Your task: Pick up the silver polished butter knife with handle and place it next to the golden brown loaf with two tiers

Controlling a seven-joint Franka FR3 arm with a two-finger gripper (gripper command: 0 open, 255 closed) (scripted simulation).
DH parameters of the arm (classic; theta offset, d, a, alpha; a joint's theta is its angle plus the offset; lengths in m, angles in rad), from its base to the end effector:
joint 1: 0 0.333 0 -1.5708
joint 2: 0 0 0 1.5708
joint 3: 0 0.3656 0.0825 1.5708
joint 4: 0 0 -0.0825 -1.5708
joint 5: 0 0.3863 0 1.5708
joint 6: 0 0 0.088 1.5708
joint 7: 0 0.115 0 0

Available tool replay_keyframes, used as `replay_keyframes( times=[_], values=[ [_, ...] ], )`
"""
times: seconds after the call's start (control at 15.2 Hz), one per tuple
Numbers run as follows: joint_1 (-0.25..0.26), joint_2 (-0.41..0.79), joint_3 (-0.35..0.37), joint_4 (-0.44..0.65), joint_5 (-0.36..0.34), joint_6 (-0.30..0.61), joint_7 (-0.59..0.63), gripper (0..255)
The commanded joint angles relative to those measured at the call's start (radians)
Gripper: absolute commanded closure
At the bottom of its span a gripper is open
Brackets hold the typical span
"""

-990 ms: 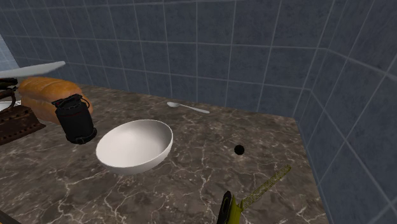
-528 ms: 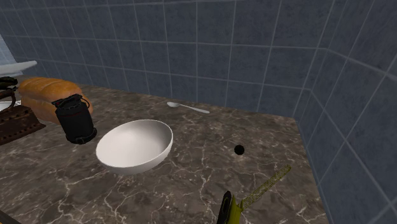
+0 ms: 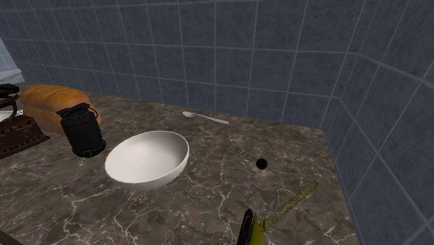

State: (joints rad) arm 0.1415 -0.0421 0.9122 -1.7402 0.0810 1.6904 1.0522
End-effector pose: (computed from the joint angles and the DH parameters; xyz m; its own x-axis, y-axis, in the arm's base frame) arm 0.2580 0.4888 0.6098 0.9986 -0.0099 -0.0526 -0.0100 -0.9999 -0.0023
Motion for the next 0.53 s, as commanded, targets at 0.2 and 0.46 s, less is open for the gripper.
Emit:
replay_keyframes(
  times=[0.2,0.46],
  values=[
    [0.002,0.001,0.003,-0.066,0.001,0.067,0.000,255],
    [0.003,0.004,0.004,-0.118,-0.001,0.121,-0.001,255]
  ],
)
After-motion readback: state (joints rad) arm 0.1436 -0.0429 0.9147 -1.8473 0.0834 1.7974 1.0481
